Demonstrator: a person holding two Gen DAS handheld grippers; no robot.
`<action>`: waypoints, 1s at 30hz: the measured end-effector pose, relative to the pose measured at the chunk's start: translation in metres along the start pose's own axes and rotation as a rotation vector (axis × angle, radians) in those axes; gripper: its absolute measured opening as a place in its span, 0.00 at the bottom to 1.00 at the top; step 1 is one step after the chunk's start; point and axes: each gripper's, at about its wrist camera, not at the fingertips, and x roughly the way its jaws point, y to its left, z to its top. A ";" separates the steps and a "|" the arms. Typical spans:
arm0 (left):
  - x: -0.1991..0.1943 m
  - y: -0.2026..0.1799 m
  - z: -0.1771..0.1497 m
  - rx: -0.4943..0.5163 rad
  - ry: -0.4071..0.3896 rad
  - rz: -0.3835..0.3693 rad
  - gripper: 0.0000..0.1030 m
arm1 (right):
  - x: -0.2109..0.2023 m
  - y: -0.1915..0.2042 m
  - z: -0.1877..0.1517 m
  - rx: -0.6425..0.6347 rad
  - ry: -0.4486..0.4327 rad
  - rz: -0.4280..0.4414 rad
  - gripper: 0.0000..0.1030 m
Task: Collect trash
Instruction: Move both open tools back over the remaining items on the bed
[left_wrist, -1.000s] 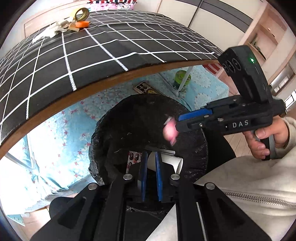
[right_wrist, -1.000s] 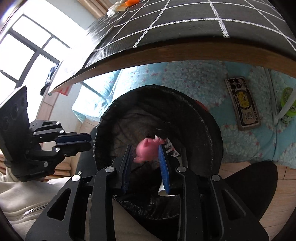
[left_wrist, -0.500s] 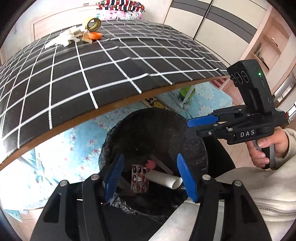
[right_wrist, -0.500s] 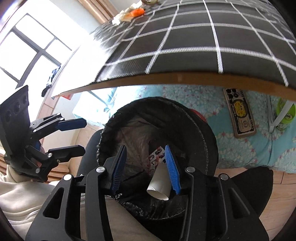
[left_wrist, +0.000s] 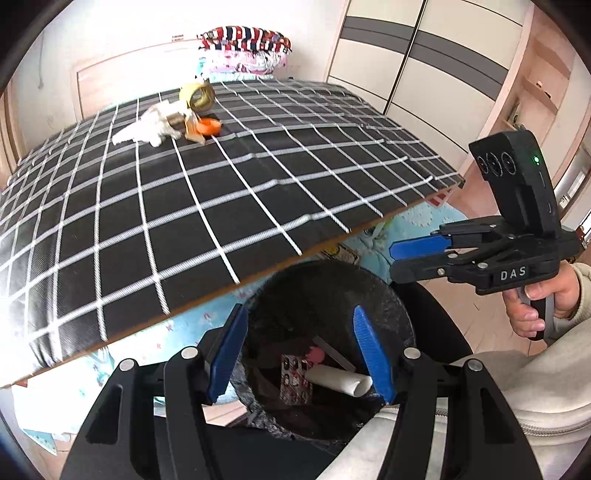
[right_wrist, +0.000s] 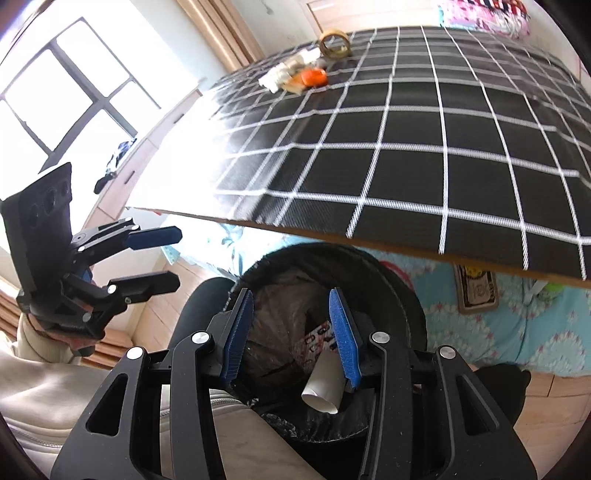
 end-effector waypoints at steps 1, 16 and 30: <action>-0.002 0.000 0.001 0.001 -0.005 0.004 0.56 | -0.003 0.002 0.002 -0.008 -0.006 -0.001 0.42; -0.028 0.018 0.036 0.024 -0.101 0.064 0.56 | -0.023 0.019 0.028 -0.088 -0.072 -0.010 0.42; -0.031 0.056 0.079 0.007 -0.156 0.123 0.56 | -0.019 0.028 0.076 -0.162 -0.125 -0.038 0.42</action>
